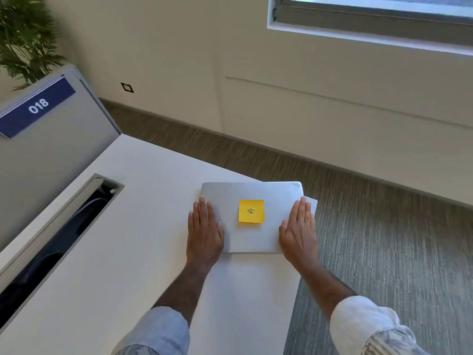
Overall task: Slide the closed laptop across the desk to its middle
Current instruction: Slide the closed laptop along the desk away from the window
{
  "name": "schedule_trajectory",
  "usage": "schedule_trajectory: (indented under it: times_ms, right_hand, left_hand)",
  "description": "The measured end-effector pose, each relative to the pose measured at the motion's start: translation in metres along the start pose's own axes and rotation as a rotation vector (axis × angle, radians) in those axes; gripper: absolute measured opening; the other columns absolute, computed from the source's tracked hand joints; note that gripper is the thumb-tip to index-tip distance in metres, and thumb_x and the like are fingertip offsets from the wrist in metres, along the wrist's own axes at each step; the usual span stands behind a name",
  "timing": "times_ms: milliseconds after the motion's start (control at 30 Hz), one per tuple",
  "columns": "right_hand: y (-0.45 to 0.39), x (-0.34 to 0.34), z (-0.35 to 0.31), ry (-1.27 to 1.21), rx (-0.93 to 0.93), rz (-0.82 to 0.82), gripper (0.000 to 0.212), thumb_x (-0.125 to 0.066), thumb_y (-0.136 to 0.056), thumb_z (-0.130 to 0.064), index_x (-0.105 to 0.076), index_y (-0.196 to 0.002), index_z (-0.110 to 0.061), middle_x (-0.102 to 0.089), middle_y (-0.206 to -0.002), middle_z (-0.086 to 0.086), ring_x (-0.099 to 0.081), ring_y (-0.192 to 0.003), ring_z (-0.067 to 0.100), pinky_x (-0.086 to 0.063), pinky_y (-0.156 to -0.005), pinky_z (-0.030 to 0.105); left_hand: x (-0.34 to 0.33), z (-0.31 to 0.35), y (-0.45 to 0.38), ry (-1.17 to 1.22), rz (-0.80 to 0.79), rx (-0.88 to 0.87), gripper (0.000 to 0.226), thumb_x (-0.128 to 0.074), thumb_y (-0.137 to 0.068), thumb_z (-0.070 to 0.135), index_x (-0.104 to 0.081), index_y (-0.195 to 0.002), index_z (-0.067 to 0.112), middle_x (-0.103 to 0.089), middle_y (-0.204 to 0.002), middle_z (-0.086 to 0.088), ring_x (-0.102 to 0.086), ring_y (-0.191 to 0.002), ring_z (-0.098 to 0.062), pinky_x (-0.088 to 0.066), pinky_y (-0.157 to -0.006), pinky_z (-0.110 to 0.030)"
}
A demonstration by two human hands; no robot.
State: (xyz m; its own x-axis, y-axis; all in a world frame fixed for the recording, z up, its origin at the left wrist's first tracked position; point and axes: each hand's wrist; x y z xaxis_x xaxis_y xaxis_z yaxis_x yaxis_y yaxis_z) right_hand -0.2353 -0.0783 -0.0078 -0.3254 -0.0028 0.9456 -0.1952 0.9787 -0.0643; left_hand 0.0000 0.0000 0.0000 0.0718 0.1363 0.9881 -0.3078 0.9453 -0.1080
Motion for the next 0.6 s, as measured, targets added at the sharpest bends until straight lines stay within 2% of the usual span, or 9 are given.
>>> schedule_trajectory:
  times_ms: [267, 333, 367, 467, 533, 600]
  right_hand:
    - [-0.014, 0.005, 0.004, 0.011, -0.116, -0.028, 0.067, -0.022, -0.096, -0.028, -0.018, -0.154, 0.006, -0.017, -0.164, 0.025, -0.015, -0.153, 0.037, -0.025, -0.122, 0.051]
    - [-0.018, 0.008, 0.004, 0.038, -0.131, -0.039, 0.067, -0.024, -0.097, -0.030, -0.024, -0.152, 0.007, -0.024, -0.161, 0.026, -0.028, -0.148, 0.039, -0.036, -0.114, 0.052]
    - [-0.019, 0.009, 0.004, 0.050, -0.140, -0.048, 0.066, -0.026, -0.097, -0.031, -0.029, -0.150, 0.007, -0.029, -0.159, 0.027, -0.038, -0.141, 0.041, -0.043, -0.106, 0.052]
    - [-0.023, 0.012, 0.004, 0.117, -0.132, -0.048, 0.063, -0.031, -0.097, -0.034, -0.040, -0.143, 0.008, -0.044, -0.149, 0.028, -0.056, -0.112, 0.041, -0.052, -0.082, 0.049]
    - [-0.024, 0.014, 0.004, 0.160, -0.123, -0.060, 0.064, -0.030, -0.097, -0.039, -0.042, -0.140, 0.006, -0.051, -0.141, 0.025, -0.057, -0.103, 0.040, -0.051, -0.077, 0.048]
    - [-0.026, 0.015, 0.002, 0.188, -0.125, -0.061, 0.066, -0.029, -0.097, -0.046, -0.043, -0.136, 0.005, -0.054, -0.130, 0.021, -0.056, -0.096, 0.037, -0.050, -0.072, 0.046]
  left_hand:
    - [-0.003, 0.001, -0.022, 0.026, -0.031, 0.080, 0.062, -0.025, -0.099, 0.031, -0.038, -0.148, -0.006, -0.027, -0.159, -0.031, -0.031, -0.145, -0.045, -0.028, -0.117, -0.056]
    - [-0.007, 0.001, -0.028, 0.040, -0.016, 0.102, 0.060, -0.029, -0.098, 0.031, -0.045, -0.143, -0.007, -0.032, -0.156, -0.032, -0.037, -0.141, -0.048, -0.032, -0.114, -0.057]
    - [-0.009, 0.002, -0.031, 0.045, -0.021, 0.113, 0.059, -0.031, -0.098, 0.030, -0.047, -0.141, -0.007, -0.034, -0.154, -0.033, -0.041, -0.137, -0.049, -0.035, -0.112, -0.057]
    - [-0.007, 0.008, -0.034, 0.048, -0.032, 0.164, 0.060, -0.032, -0.096, 0.034, -0.051, -0.137, -0.005, -0.046, -0.144, -0.035, -0.055, -0.115, -0.048, -0.047, -0.095, -0.054]
    - [-0.001, 0.012, -0.033, 0.038, -0.054, 0.219, 0.062, -0.029, -0.095, 0.039, -0.051, -0.138, 0.000, -0.055, -0.126, -0.028, -0.055, -0.098, -0.042, -0.049, -0.079, -0.048]
    - [0.003, 0.016, -0.031, 0.012, -0.065, 0.259, 0.057, -0.035, -0.096, 0.040, -0.051, -0.139, 0.005, -0.057, -0.112, -0.021, -0.053, -0.091, -0.038, -0.046, -0.071, -0.044]
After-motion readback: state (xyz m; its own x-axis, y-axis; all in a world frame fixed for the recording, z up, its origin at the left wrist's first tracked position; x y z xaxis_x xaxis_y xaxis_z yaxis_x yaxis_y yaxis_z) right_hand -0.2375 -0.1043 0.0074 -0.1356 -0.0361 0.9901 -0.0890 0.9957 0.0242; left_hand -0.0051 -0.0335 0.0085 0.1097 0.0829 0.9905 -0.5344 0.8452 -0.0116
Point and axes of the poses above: each hand's wrist, its own y-axis away from the middle knuckle, its own x-axis out of the back of the hand, z = x × y
